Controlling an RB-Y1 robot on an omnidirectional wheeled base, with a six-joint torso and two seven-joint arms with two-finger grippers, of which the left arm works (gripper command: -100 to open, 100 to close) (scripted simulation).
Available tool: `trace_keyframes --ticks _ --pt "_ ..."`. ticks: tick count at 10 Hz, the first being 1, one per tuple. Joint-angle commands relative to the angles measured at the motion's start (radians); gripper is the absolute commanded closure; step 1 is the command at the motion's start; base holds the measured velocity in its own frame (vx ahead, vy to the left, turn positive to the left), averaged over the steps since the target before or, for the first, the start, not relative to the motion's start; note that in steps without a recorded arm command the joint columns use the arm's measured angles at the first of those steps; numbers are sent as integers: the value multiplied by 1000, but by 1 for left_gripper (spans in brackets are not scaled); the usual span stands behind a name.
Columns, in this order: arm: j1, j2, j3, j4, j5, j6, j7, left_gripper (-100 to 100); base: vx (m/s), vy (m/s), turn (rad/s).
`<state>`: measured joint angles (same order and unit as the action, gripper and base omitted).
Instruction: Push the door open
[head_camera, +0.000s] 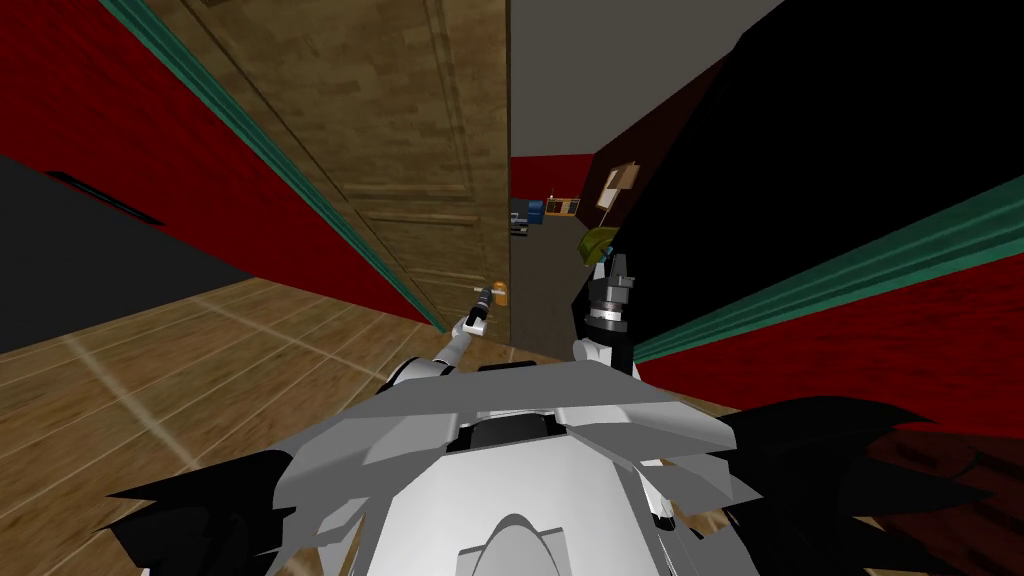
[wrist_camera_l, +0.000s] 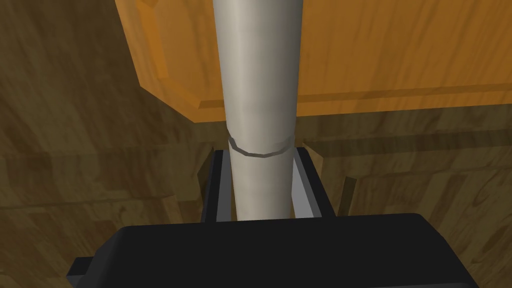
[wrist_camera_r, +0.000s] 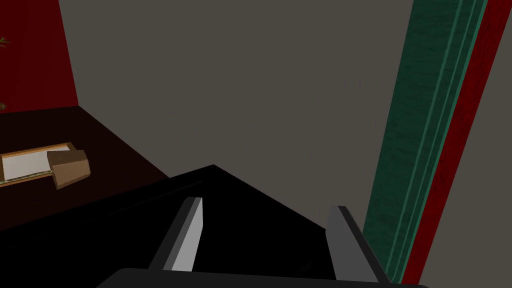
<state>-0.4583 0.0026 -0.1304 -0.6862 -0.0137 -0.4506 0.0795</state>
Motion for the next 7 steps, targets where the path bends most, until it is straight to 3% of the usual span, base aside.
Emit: trace_keyframes --ticks 1,7 --pt "1 24 19 -20 5 5 -3 100 146 -130 34" --pt "2 63 79 -19 23 8 -21 100 165 -139 65"
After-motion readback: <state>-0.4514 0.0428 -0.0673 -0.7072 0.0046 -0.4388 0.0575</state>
